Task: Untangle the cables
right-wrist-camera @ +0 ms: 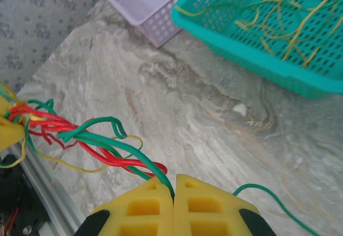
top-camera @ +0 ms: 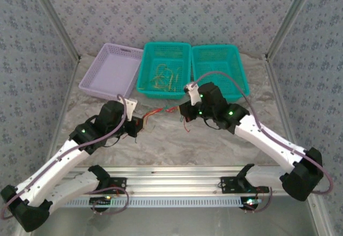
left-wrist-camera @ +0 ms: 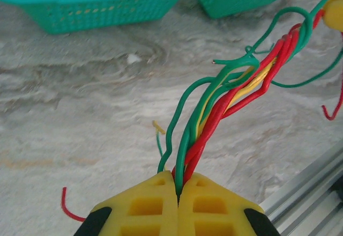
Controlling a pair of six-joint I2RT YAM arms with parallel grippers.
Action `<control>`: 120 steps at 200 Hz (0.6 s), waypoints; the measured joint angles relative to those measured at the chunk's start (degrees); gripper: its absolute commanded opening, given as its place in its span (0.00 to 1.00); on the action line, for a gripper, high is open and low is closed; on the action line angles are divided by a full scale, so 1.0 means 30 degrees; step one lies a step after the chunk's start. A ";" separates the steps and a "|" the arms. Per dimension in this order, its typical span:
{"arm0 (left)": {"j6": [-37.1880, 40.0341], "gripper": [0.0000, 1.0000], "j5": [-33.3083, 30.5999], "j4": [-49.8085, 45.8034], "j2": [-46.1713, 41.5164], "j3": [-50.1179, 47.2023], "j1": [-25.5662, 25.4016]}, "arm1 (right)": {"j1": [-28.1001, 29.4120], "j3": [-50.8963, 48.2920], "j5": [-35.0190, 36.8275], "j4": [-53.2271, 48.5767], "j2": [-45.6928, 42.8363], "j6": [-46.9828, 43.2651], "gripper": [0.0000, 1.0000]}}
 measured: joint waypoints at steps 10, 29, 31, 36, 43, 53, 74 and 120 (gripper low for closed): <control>0.0058 0.00 0.0299 0.0503 0.0080 0.0036 -0.0066 | -0.0423 -0.0007 -0.0022 -0.0211 -0.0423 0.0219 0.00; 0.0131 0.00 0.0896 0.1464 0.0284 0.0095 -0.0175 | -0.1515 -0.0240 -0.0860 -0.0415 -0.1311 0.0619 0.00; 0.0131 0.00 0.0962 0.1552 0.0306 0.0095 -0.0189 | -0.1668 -0.0262 -0.0998 -0.0452 -0.1421 0.0670 0.00; 0.0138 0.00 0.1115 0.1792 0.0357 0.0124 -0.0240 | -0.2011 -0.0335 -0.1333 -0.0532 -0.1654 0.0780 0.00; 0.0146 0.00 0.1326 0.2135 0.0423 0.0160 -0.0277 | -0.2426 -0.0393 -0.1698 -0.0678 -0.1923 0.0874 0.00; 0.0197 0.00 0.1530 0.2419 0.0459 0.0204 -0.0342 | -0.3009 -0.0459 -0.2310 -0.0882 -0.2310 0.1005 0.00; 0.0219 0.00 0.1778 0.2594 0.0459 0.0219 -0.0350 | -0.3971 -0.0481 -0.3774 -0.1144 -0.2834 0.1260 0.14; 0.0197 0.00 -0.0423 -0.1843 0.0306 0.0000 0.0291 | -0.4692 -0.0393 -0.1683 -0.1137 -0.3206 0.1392 0.13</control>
